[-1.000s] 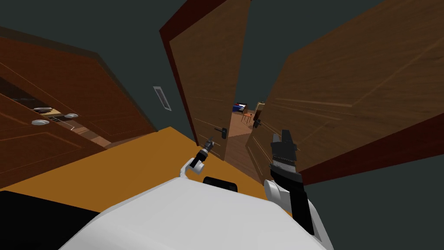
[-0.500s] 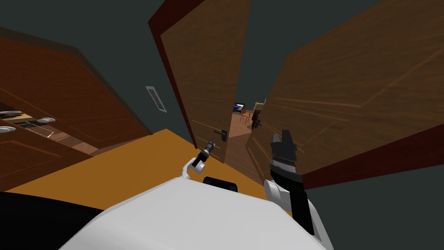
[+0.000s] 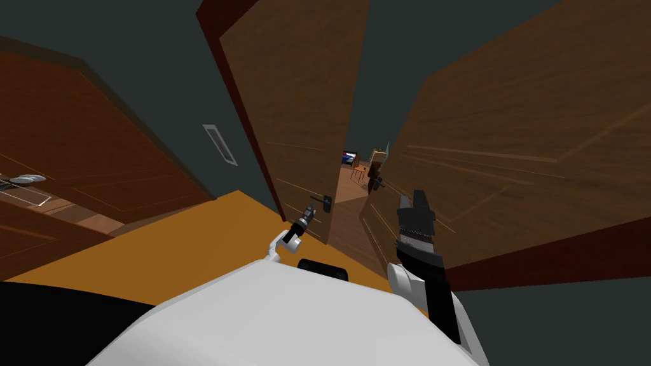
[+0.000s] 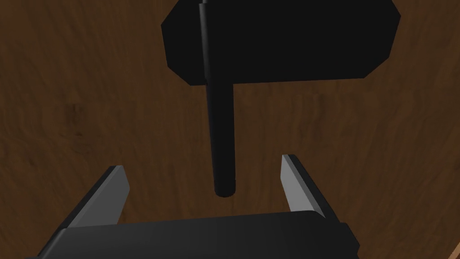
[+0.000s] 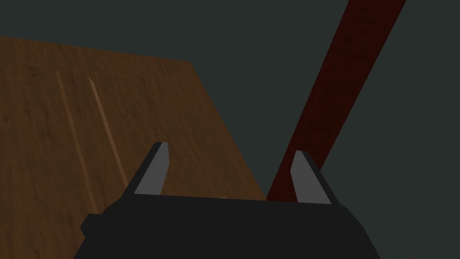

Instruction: Push the door open

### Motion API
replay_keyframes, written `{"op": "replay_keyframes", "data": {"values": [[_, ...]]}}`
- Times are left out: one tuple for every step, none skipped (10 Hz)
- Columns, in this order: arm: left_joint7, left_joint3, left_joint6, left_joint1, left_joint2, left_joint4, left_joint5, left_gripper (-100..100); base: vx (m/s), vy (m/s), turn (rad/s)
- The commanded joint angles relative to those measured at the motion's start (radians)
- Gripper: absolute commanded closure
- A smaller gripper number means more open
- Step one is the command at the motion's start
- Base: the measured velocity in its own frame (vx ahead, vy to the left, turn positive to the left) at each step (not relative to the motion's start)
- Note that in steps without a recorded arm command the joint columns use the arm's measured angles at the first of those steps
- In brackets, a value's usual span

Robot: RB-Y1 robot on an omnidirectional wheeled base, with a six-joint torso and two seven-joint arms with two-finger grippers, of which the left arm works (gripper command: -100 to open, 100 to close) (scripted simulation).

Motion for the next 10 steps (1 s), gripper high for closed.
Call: {"op": "replay_keyframes", "data": {"values": [[-0.002, 0.007, -0.001, -0.011, -0.006, 0.015, 0.001, -100, 0.202, -0.057, -0.037], [-0.003, 0.011, -0.003, -0.017, -0.01, 0.024, 0.001, -100, 0.196, -0.066, -0.04], [-0.005, 0.015, -0.003, -0.023, -0.014, 0.033, 0.001, -100, 0.192, -0.052, -0.035], [-0.006, 0.018, -0.004, -0.028, -0.017, 0.04, 0.002, -100, 0.176, -0.049, -0.029], [-0.005, 0.016, -0.004, -0.025, -0.015, 0.036, 0.001, -100, 0.076, -0.023, -0.001], [-0.005, 0.016, -0.004, -0.025, -0.015, 0.036, 0.001, 100, -0.008, 0.003, 0.004], [-0.005, 0.016, -0.004, -0.025, -0.015, 0.036, 0.001, 100, -0.023, 0.01, -0.013], [-0.005, 0.016, -0.004, -0.025, -0.015, 0.036, 0.001, 100, -0.012, 0.007, -0.016], [-0.005, 0.016, -0.004, -0.025, -0.015, 0.036, 0.001, 100, 0.0, 0.0, 0.0], [-0.005, 0.016, -0.004, -0.025, -0.015, 0.036, 0.001, 100, 0.0, 0.0, 0.0]]}}
